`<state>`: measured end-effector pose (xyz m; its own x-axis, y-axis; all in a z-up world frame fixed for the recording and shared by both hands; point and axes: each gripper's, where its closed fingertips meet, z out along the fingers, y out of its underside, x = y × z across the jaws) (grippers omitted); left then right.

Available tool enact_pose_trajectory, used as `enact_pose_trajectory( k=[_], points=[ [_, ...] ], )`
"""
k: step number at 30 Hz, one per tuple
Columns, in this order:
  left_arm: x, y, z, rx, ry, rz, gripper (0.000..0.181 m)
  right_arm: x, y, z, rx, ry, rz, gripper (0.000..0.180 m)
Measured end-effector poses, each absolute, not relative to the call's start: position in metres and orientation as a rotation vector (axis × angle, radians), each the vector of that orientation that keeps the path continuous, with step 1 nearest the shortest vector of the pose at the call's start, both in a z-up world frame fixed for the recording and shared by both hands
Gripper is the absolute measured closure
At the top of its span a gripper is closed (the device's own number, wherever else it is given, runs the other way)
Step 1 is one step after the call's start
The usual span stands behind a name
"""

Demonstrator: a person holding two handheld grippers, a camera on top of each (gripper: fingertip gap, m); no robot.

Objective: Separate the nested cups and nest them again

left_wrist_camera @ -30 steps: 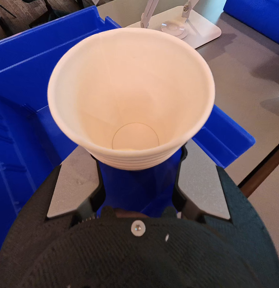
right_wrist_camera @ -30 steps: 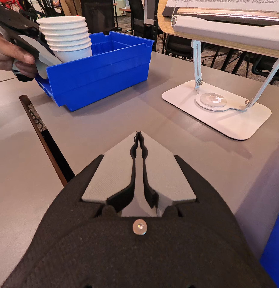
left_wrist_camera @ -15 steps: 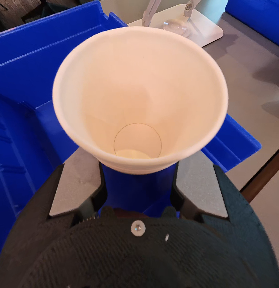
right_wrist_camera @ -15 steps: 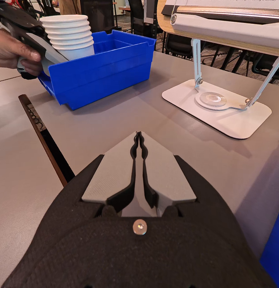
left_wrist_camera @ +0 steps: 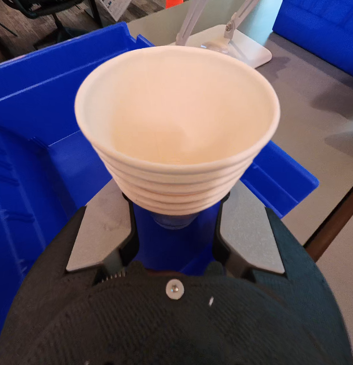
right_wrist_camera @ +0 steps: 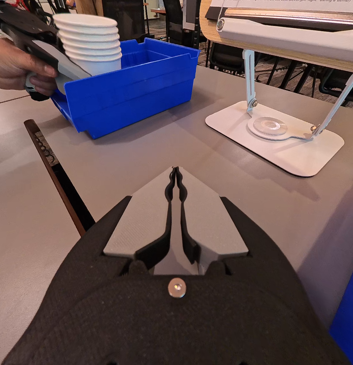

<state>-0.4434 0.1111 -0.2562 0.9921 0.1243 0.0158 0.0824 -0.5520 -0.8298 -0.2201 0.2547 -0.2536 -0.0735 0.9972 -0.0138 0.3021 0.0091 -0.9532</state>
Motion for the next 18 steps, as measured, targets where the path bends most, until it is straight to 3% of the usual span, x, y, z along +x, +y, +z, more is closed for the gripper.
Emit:
enact_pose_trajectory(
  k=[10,18],
  points=[
    [-0.441,0.108,-0.235,-2.057,-0.151,0.069,0.089,-0.219,0.255,-0.252,-1.396,-1.484,1.108,0.18],
    [-0.429,0.109,-0.167,-1.936,-0.1,0.159,0.09,-0.219,0.256,-0.25,-1.394,-1.476,1.109,0.18]
  ],
)
